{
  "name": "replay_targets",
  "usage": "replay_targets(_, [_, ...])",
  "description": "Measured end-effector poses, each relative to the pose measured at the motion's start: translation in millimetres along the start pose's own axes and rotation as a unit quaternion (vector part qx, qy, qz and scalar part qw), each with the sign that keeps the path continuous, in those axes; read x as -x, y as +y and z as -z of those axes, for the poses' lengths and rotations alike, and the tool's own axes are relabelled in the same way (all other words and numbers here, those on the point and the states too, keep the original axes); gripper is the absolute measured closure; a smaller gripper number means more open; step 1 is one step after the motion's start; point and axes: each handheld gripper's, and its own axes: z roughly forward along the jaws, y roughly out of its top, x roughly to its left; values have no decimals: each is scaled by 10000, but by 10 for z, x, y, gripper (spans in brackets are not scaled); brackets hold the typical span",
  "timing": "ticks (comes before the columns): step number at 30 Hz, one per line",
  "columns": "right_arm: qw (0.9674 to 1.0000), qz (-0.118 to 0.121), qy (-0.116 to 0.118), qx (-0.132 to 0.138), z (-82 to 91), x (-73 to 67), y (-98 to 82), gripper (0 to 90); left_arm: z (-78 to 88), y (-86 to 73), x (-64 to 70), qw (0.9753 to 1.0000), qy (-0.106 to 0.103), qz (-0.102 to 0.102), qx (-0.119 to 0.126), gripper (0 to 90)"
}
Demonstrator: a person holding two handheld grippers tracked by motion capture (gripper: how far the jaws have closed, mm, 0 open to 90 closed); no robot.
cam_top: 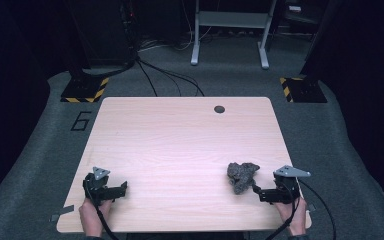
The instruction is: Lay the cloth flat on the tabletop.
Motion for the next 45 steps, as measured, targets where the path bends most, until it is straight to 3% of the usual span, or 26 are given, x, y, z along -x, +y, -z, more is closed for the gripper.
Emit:
replay_targets(10, [9992, 280, 271, -2, -75, -206, 199, 8, 0, 0, 1, 10000, 4, 7, 1, 6])
replay_targets(14, [9991, 269, 336, -60, -134, -269, 234, 1, 0, 0, 1, 10000, 2, 6, 1, 6])
replay_targets(25, [9982, 409, 327, -296, -290, -349, 277, 0, 0, 0, 0, 10000, 1, 2, 1, 6])
replay_targets(26, [9983, 445, 229, -306, -306, -369, 278, 157, 0, 0, 0, 10000, 2, 2, 1, 6])
replay_targets(27, [9983, 445, 229, -306, -306, -369, 278, 157, 0, 0, 0, 10000, 2, 2, 1, 6])
replay_targets(29, [9981, 532, 71, -314, -323, -377, 281, 255, 0, -1, 1, 10000, 4, 5, 2, 6])
replay_targets(31, [9979, 550, 83, -324, -321, -377, 279, 290, 0, 0, 1, 10000, 2, 1, 3, 6])
replay_targets(34, [9974, 601, 27, -401, -328, -375, 269, 420, 1, -1, 2, 10000, 4, 0, 5, 6])
replay_targets(35, [9974, 601, 27, -401, -328, -375, 269, 420, 1, -1, 2, 10000, 4, 0, 5, 6])
replay_targets(36, [9973, 552, -36, -492, -346, -373, 257, 505, 2, -1, 3, 10000, 9, -4, 2, 6])
replay_targets(37, [9973, 552, -36, -492, -346, -373, 257, 505, 2, -1, 3, 10000, 9, -4, 2, 6])
replay_targets(38, [9965, 626, -69, -556, -364, -363, 237, 612, 2, -1, 3, 10000, 9, -10, 9, 6])
replay_targets(43, [9962, 685, -2, -543, -378, -353, 211, 728, 1, -2, 6, 10000, 9, -8, 15, 6])
replay_targets(44, [9976, 541, 40, -432, -362, -351, 212, 757, 1, -2, 5, 10000, 7, -8, 15, 6])
replay_targets(45, [9976, 541, 40, -432, -362, -351, 212, 757, 1, -2, 5, 10000, 7, -8, 15, 6])
